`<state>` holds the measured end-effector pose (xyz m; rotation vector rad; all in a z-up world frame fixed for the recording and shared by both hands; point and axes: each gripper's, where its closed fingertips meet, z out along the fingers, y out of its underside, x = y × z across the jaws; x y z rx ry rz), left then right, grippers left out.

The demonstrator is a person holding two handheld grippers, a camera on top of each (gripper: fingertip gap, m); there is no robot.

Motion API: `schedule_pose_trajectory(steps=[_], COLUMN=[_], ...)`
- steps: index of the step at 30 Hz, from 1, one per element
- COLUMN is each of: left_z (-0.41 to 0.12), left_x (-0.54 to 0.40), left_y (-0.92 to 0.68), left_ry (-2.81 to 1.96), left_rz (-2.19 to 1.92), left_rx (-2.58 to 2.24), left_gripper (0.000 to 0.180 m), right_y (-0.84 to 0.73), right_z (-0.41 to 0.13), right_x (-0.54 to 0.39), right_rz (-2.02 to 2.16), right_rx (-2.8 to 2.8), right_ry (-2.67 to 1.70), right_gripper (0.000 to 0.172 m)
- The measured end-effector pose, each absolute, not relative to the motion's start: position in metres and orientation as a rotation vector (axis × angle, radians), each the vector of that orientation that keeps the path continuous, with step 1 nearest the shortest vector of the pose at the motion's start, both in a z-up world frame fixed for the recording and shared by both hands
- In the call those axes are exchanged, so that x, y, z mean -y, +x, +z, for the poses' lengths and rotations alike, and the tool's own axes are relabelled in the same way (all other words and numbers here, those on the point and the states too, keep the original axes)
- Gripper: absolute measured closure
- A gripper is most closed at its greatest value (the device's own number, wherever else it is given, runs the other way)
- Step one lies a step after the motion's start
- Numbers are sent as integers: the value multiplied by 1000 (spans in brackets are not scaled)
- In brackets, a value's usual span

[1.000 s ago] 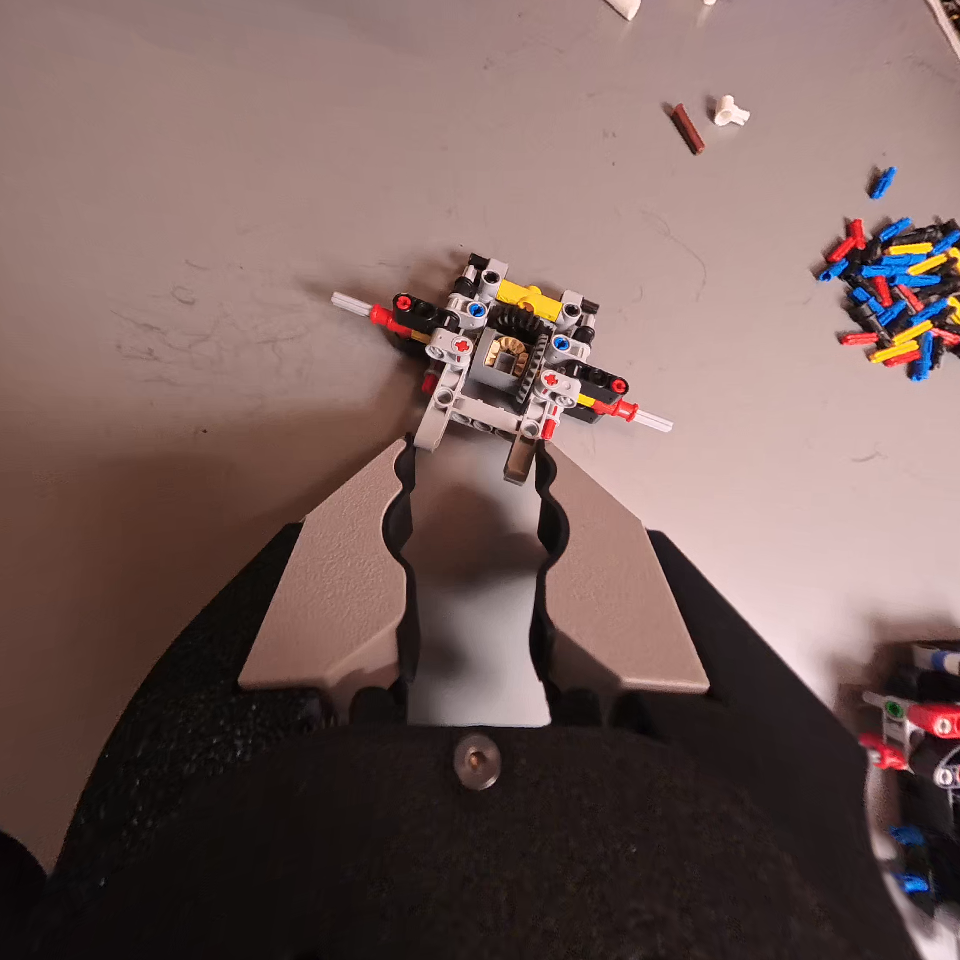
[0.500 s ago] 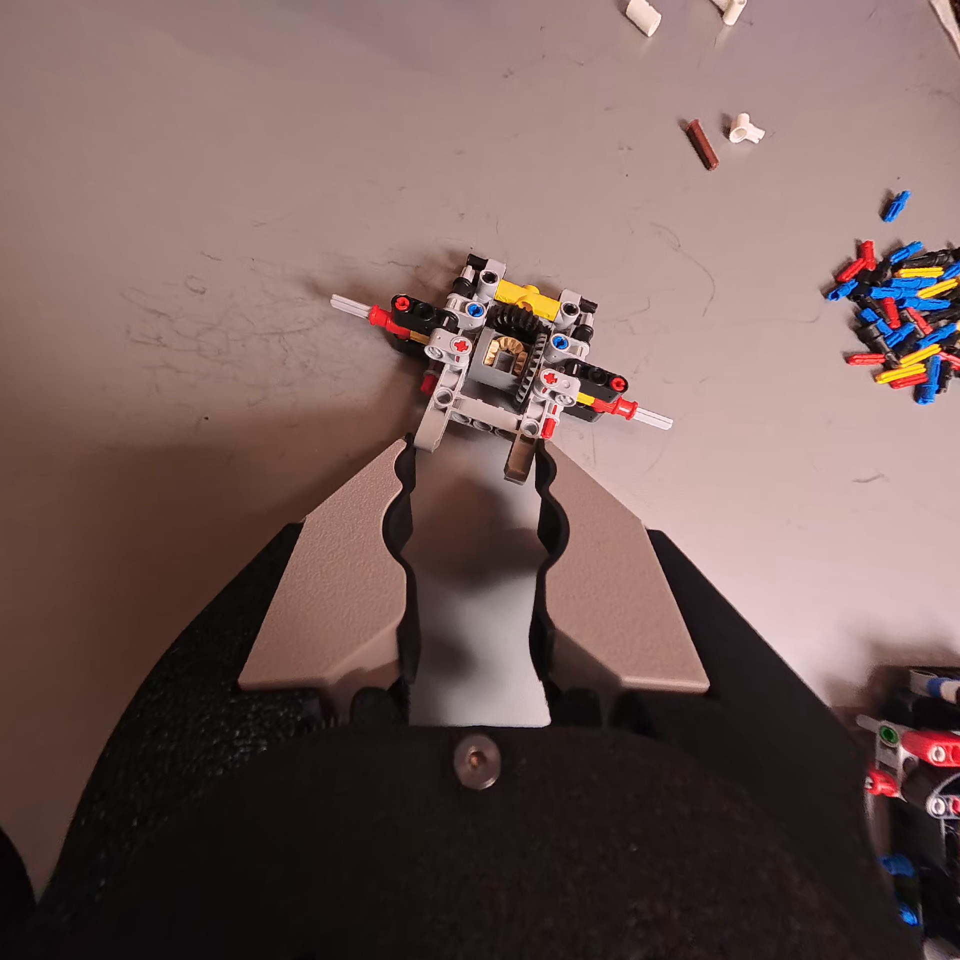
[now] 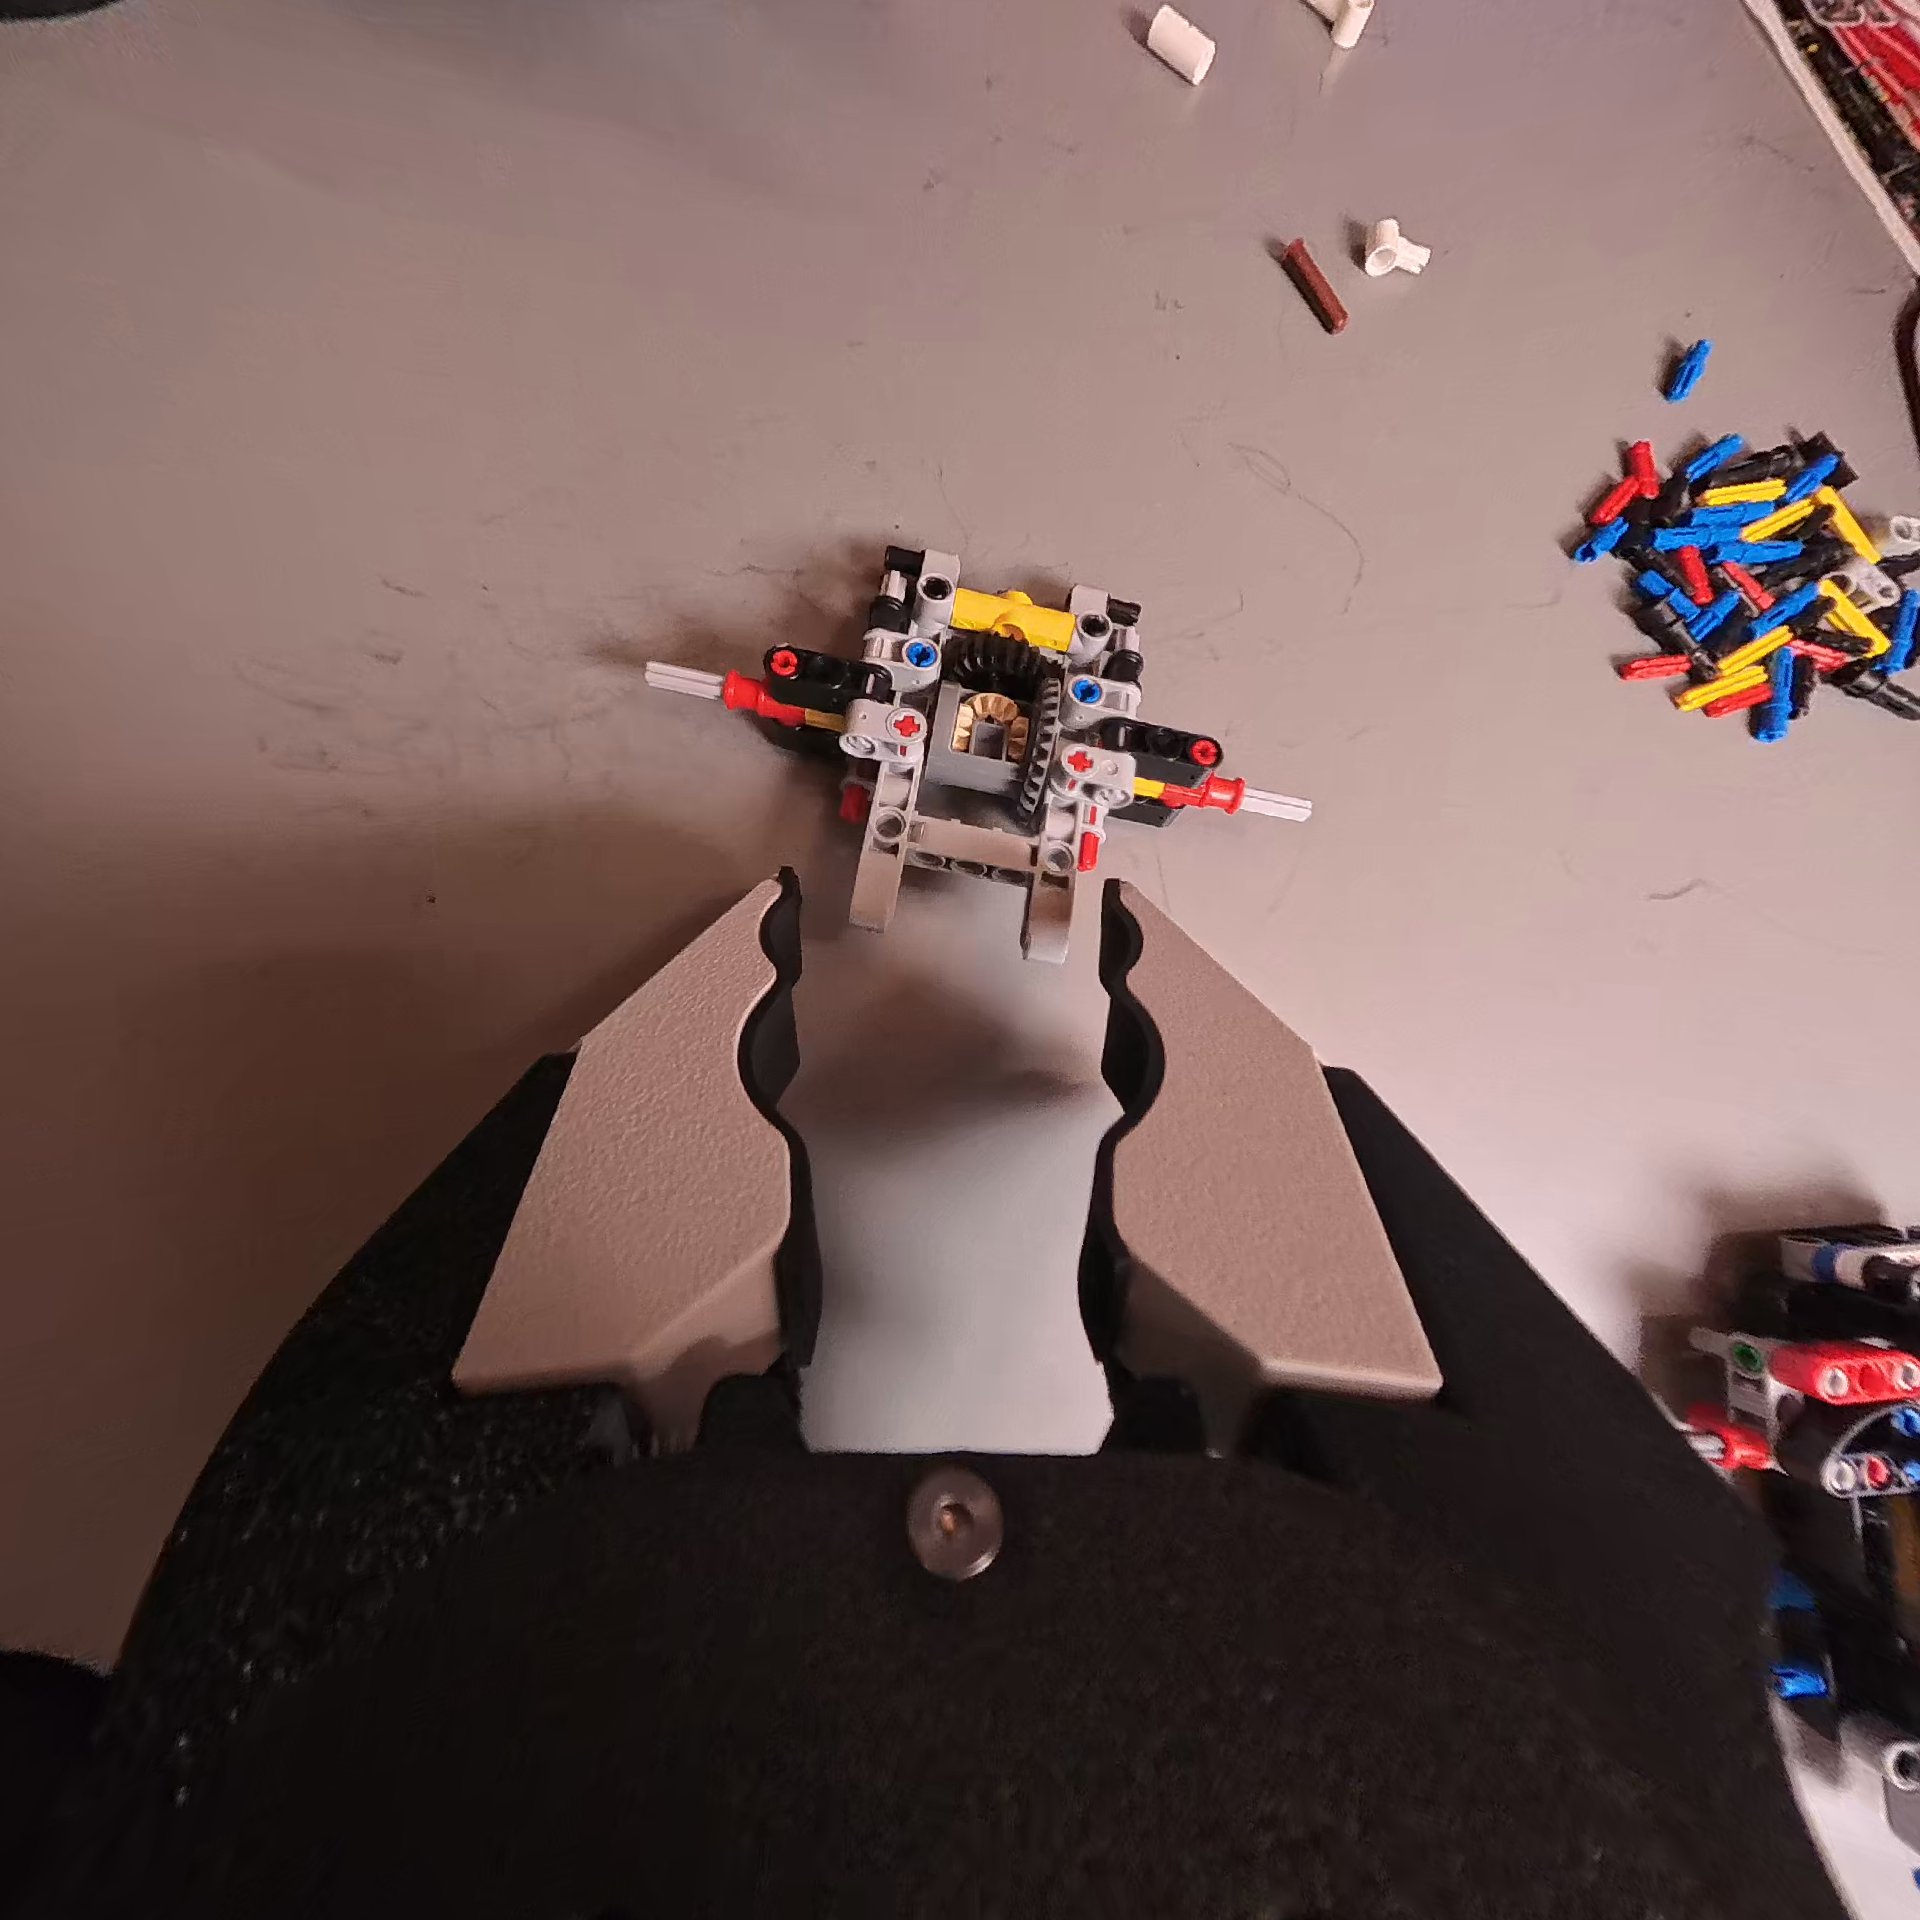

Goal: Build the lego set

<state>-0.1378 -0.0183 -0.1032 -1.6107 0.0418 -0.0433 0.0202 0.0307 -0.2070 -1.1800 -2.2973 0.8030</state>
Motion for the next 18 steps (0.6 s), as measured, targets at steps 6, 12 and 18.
schedule_pose_trajectory(steps=[6,12,18], left_z=[-102,-104,-110], left_x=[19,18,16], left_y=[-138,-134,-130], left_ry=[-1609,-1618,-1640], left_rz=[-46,-47,-45], left_rx=[-40,-50,-63], left_gripper=[149,149,149], right_y=[21,32,31], right_z=[-213,-212,-213], right_x=[-29,-17,-18], right_rz=[820,882,873], right_rx=[2324,2380,2363], right_ry=[-1147,-1072,-1072], right_gripper=[128,128,128])
